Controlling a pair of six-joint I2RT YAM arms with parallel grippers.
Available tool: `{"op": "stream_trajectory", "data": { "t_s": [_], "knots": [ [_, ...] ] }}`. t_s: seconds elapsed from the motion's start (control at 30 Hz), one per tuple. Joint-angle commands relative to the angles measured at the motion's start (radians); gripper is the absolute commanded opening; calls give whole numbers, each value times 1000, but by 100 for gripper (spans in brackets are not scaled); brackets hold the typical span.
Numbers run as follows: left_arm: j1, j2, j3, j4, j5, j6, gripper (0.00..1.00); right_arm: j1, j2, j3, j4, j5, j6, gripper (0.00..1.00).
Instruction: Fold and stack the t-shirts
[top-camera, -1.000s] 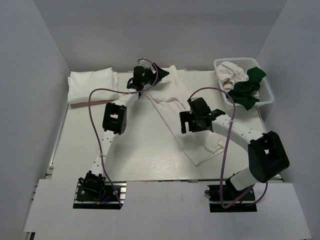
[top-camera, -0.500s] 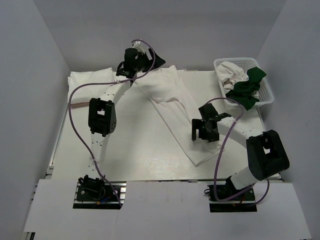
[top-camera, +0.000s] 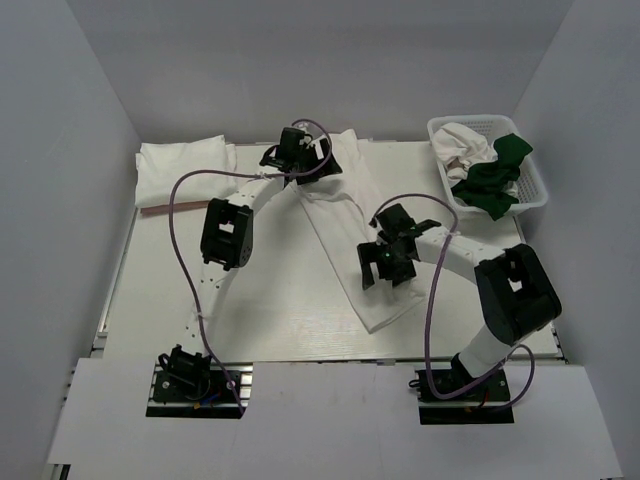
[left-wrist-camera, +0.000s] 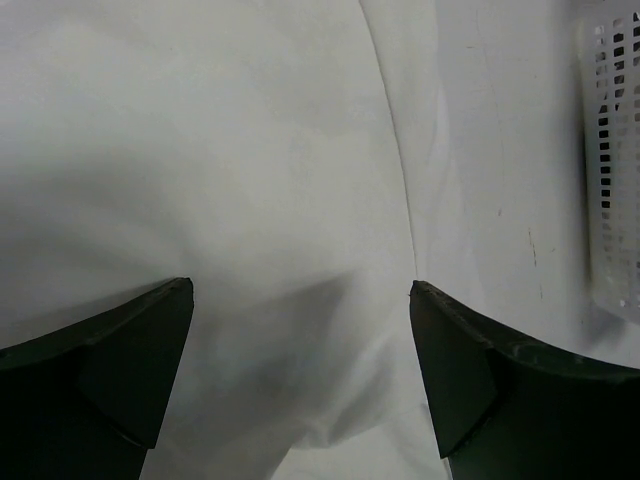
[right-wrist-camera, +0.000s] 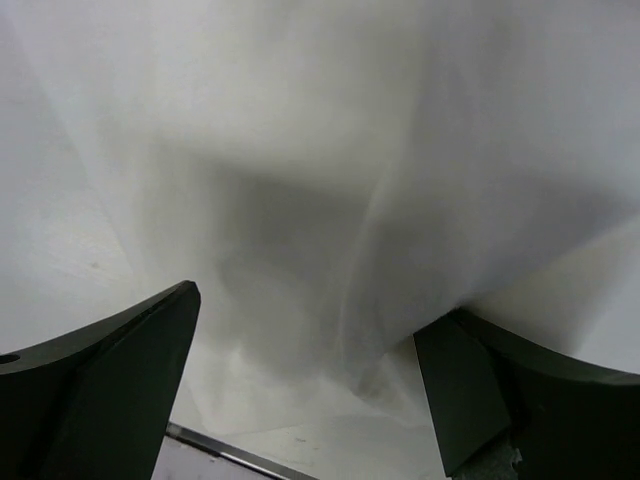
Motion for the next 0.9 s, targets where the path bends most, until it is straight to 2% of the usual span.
{"op": "stream_trajectory", "data": {
  "t_s": [0.0,0.13,0.23,0.3,0.43,0.67,0.8,0.87],
  "knots": [
    [-4,46,35,-106,-58,-2,100,75,76,33,-49,-199,-60,90],
    [-4,172,155,-91,-87,-65,100,167,118,131,-102,-290,-164,90],
    [-4,227,164,74,-96,-163,100,227,187,216,-162,-333,-259,90],
    [-4,261,222,156,-124,-244,100,251,204,240,-193,-330,-269,90],
    [19,276,212,263,-124,-329,100,268,112,198,-164,-307,-267,90],
    [19,59,153,241,-193,-147,100,279,-109,118,-133,-161,-189,90],
    [19,-94,108,181,-168,-62,100,285,-183,35,-116,71,-138,90],
    [19,-217,22,153,-156,-9,100,288,-198,-12,-113,182,-105,90]
  ]
}}
